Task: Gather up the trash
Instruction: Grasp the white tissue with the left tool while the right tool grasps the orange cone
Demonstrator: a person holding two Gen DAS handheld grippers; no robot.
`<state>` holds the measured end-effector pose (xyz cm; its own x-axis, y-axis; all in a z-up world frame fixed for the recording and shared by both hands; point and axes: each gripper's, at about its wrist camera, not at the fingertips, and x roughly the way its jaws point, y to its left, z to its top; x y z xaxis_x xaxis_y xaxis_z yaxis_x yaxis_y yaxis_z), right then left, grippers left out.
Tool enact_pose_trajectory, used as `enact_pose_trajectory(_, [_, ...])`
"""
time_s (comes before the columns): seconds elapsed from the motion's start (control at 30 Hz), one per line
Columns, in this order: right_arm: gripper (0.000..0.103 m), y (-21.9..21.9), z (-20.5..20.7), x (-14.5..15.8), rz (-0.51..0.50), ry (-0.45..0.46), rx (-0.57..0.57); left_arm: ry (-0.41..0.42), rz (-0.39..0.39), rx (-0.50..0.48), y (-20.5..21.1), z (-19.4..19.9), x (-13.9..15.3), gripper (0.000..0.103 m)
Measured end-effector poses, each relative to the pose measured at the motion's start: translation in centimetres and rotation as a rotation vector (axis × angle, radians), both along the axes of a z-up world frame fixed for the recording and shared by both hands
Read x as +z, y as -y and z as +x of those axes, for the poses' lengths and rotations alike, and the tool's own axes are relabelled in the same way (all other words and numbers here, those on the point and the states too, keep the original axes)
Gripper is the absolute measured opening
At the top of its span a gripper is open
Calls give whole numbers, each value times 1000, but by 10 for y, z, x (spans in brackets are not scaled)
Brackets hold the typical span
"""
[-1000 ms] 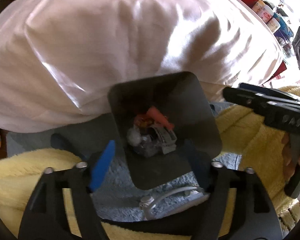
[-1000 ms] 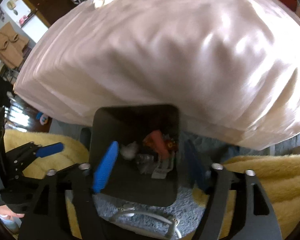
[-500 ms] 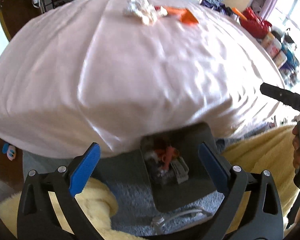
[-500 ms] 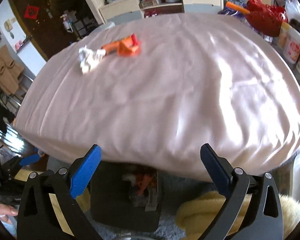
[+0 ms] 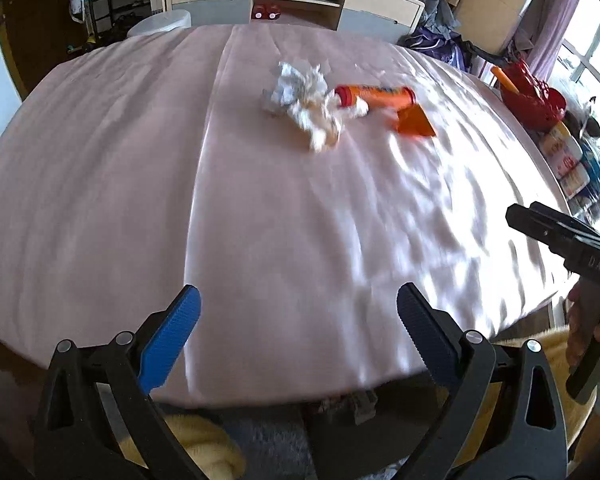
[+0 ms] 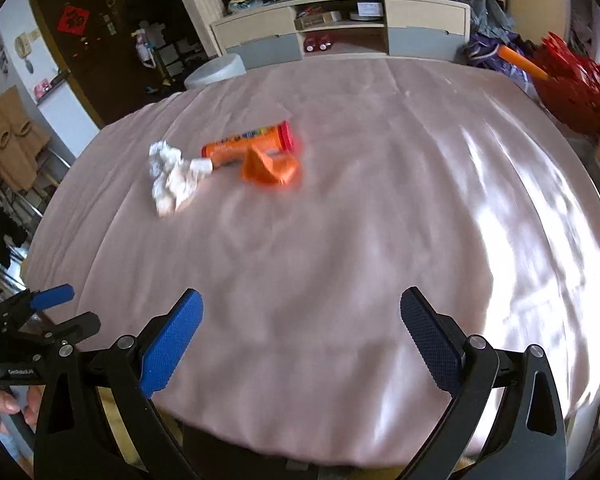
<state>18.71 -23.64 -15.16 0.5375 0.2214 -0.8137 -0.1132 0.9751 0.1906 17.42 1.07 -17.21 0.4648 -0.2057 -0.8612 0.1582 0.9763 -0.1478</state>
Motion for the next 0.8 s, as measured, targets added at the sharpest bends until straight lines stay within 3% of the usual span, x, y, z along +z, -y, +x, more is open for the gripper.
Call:
enact_pose_trajectory(0.23, [97,-12,48,3,17,41,15,6,4,-5,9,51,2,91])
enact_pose_trajectory(0.43, [66,-22,83,1,23,54,62,-2,-2,-8,14,86,0,77])
enact_pose_trajectory(0.53, [59,-30,92,-2,17,60,95,-8,-15,-9,15,99,-3,72])
enact_pose_trajectory(0.67, [57,-40,100,-7,10,58,121,-16,-36,-14,20,116,-9,71])
enact_pose_trajectory(0.8, [50,-44,104,-15,5,43,136,-25,-53,-22,24,127,-15,57])
